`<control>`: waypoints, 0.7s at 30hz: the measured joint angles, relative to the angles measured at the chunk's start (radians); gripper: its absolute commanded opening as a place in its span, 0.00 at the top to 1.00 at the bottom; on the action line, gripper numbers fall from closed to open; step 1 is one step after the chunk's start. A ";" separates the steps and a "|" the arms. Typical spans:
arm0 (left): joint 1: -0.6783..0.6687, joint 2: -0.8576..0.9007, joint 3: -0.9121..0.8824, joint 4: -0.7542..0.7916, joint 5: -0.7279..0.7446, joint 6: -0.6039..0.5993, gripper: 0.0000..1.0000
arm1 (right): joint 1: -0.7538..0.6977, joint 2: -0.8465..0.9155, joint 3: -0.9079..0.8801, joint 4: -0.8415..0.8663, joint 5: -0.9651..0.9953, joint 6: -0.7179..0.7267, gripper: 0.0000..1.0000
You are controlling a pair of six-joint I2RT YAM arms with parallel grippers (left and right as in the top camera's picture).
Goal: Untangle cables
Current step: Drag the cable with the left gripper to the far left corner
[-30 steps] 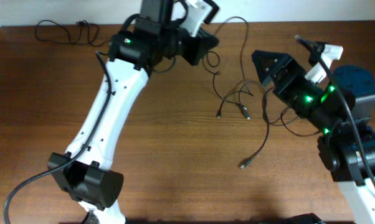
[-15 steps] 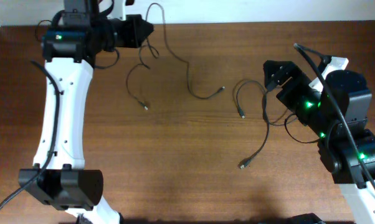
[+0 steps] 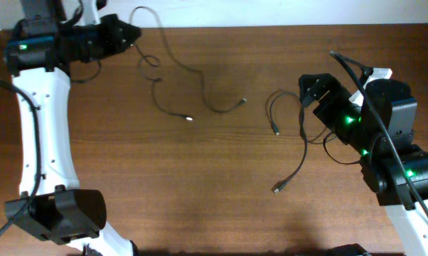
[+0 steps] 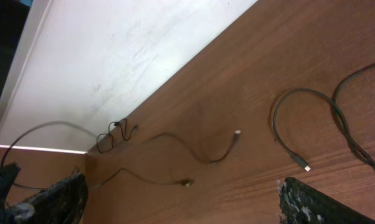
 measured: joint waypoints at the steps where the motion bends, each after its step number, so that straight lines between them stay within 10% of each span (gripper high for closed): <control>1: 0.026 0.000 0.000 -0.002 -0.023 -0.010 1.00 | 0.000 0.000 0.000 0.000 0.000 0.000 0.02; 16: 0.428 0.418 -0.001 0.291 -0.240 -0.034 0.98 | 0.000 0.001 0.000 -0.026 0.000 0.000 0.02; 18: 0.458 0.454 -0.002 0.376 -0.296 -0.025 0.83 | 0.000 0.002 0.000 -0.031 0.000 0.000 0.01; 19: 0.471 0.469 -0.002 0.427 -0.315 0.000 0.58 | 0.000 0.004 0.000 -0.035 0.000 -0.001 0.02; 21: 0.492 0.491 -0.003 0.502 -0.347 0.043 0.51 | 0.000 0.011 0.000 -0.038 0.000 -0.001 0.02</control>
